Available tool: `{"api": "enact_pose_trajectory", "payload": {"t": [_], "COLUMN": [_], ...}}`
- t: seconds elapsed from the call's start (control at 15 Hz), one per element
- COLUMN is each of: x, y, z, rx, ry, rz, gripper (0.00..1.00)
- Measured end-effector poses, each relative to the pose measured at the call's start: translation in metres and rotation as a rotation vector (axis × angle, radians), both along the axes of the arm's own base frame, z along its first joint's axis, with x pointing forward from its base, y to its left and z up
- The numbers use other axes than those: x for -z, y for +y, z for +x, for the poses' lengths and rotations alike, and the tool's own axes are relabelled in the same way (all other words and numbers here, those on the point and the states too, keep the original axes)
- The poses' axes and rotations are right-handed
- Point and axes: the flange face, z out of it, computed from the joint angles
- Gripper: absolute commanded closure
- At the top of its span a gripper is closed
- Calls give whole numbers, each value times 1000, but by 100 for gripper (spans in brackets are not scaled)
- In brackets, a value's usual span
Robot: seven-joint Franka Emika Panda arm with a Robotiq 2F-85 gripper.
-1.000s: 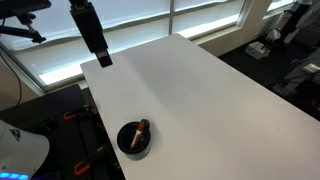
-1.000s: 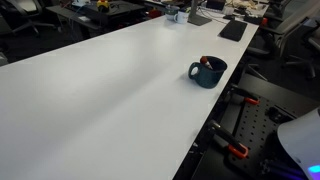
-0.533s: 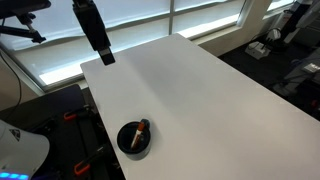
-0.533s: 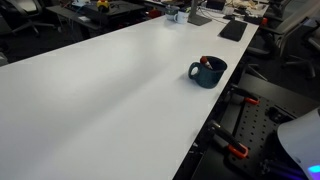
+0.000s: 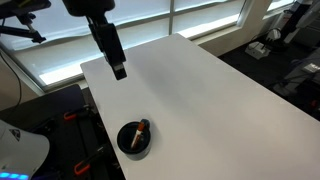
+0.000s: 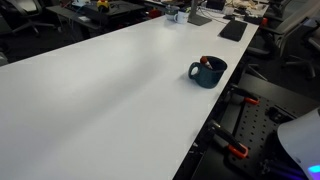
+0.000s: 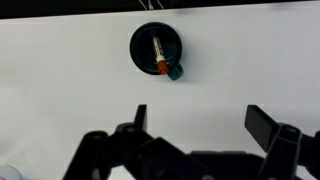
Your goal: Remove the red marker from the mug.
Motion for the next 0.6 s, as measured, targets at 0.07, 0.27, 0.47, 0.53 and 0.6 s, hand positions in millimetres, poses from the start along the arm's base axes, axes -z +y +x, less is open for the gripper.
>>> {"api": "enact_pose_trajectory", "payload": {"t": [0.07,0.27,0.47,0.53,0.6], "x": [6,24,44,51,57], "y": [-4,-20,-36,-41,-45], "z": [2,9,12,12,12], "rx": [-7,-15,-9,-9,-11], "ry": [10,41,75,89,104], "rz": [-19,-61,-68,-62,-52], "gripper": [0,7,28,26,28]}}
